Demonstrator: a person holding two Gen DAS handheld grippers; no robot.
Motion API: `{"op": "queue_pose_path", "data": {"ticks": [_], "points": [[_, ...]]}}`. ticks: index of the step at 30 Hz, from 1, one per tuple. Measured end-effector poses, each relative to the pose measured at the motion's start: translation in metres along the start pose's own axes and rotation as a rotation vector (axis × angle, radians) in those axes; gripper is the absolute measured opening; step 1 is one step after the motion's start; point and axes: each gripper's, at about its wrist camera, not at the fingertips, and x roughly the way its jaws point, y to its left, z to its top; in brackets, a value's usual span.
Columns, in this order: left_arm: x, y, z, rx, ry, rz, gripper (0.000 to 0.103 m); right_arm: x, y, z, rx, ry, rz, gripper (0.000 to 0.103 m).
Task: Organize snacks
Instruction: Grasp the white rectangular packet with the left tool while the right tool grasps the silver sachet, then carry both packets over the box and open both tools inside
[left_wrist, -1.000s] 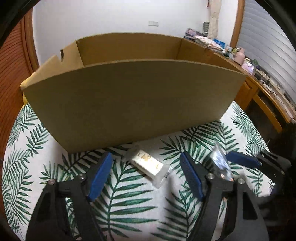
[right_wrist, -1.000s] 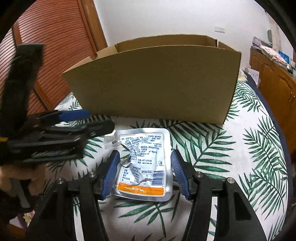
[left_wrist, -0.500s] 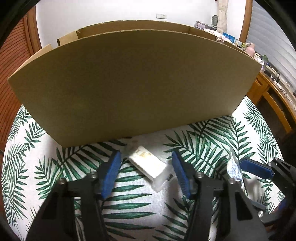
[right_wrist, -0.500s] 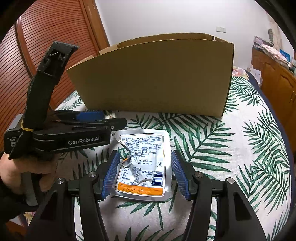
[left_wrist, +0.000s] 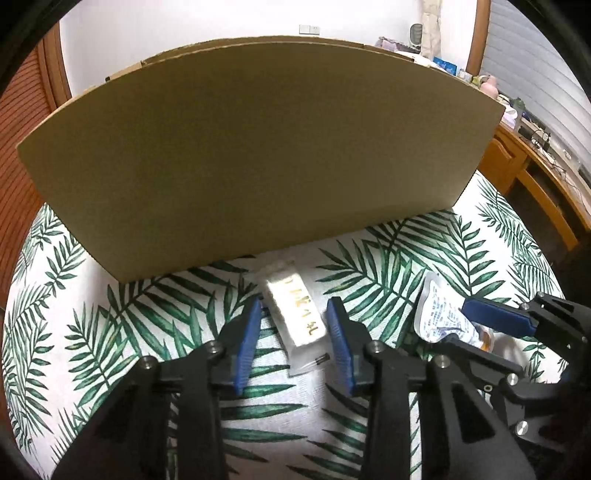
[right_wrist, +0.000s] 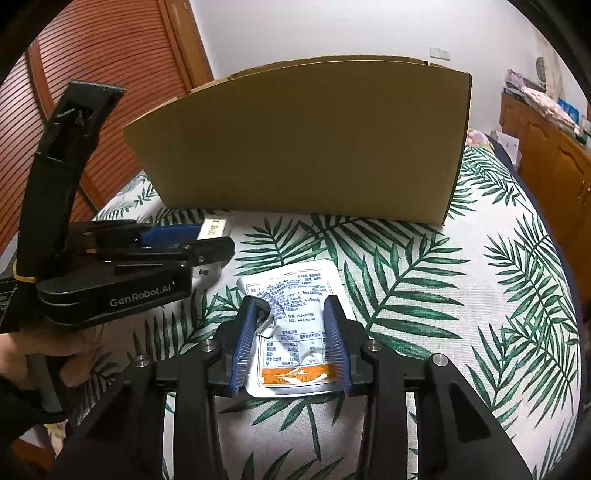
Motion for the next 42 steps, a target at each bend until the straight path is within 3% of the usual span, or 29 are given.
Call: {"op": "queue_pose_path", "data": {"ticks": [1,2,4,13,20,24,25,42], "points": [[-0.001,-0.001,0.000,0.007,-0.003,-0.002,0.033,0.000,0.000,0.000,0.001,0.001,-0.004,0.042],[-0.001,-0.001,-0.001,0.013,-0.004,-0.002,0.024,0.000,-0.001,0.000,0.005,0.003,-0.006,0.043],[-0.002,-0.003,-0.003,0.026,-0.009,-0.002,0.021,0.000,-0.003,0.001,0.013,0.012,-0.007,0.048],[-0.012,0.007,-0.010,0.006,-0.007,-0.056,0.021,0.012,0.002,0.005,-0.043,0.071,-0.044,0.060],[-0.024,0.009,-0.013,0.009,-0.037,-0.086,0.020,0.026,0.012,0.013,-0.085,0.094,-0.085,0.060],[-0.036,0.011,-0.016,0.002,-0.065,-0.103,0.020,0.030,0.015,0.017,-0.106,0.099,-0.095,0.050],[-0.040,0.014,-0.017,0.002,-0.069,-0.106,0.020,0.029,0.016,0.017,-0.106,0.091,-0.079,0.035],[-0.081,0.015,-0.017,0.004,-0.138,-0.144,0.020,0.000,0.029,0.021,-0.085,-0.003,-0.052,0.034]]}}
